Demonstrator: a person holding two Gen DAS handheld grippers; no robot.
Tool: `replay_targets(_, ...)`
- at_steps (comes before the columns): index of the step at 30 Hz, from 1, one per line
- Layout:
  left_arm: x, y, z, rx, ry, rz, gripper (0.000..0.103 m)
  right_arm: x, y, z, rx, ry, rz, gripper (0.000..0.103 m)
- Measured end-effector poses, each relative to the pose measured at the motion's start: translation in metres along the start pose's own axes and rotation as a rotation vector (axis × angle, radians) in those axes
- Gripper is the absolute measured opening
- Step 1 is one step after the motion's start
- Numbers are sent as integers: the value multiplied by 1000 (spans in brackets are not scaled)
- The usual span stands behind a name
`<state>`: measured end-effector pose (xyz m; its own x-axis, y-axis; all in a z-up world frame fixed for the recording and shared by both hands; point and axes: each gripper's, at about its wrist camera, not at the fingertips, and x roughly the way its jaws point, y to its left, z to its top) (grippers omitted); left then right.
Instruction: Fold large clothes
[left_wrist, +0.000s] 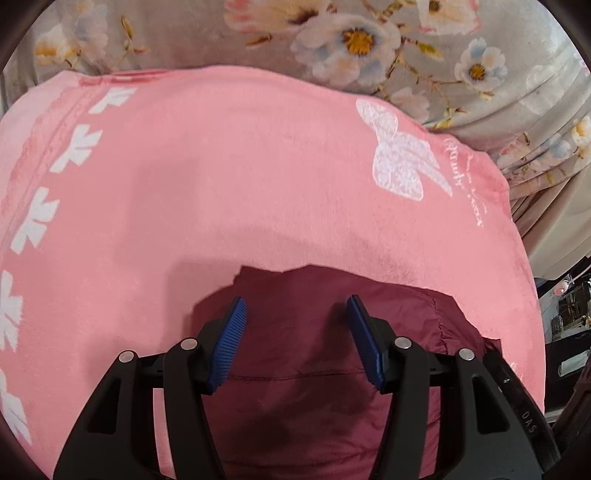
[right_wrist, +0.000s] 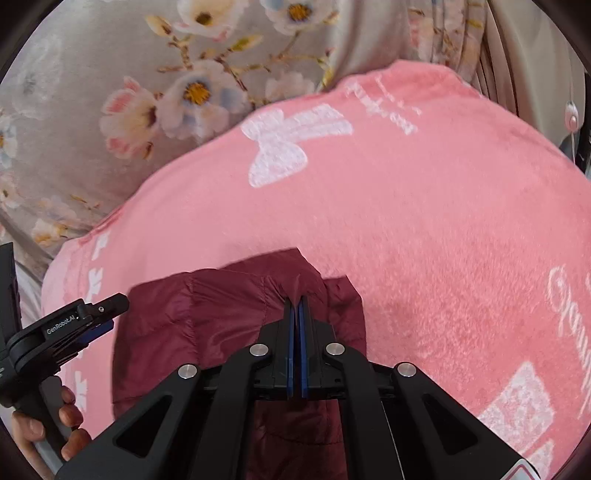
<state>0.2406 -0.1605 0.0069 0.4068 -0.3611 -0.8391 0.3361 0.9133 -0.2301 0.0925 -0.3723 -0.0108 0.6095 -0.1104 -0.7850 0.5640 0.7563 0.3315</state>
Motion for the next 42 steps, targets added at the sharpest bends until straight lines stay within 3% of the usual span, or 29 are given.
replay_targets(7,33,-9,-12,36,-20,75,60,32,0,-12,-53,16,-48,2)
replay_targets(21,61,-32,-29,139,-107,146,81,61,-21,-27,-43,-3,1,1)
replay_targets(30,69,-36,-37,159,-171,188,84,63,-14,-33,-79,-60,-23,2)
replay_targets(42,73,-42,-41,184,-193,231,84,65,-15,-34,-83,-73,-29,2)
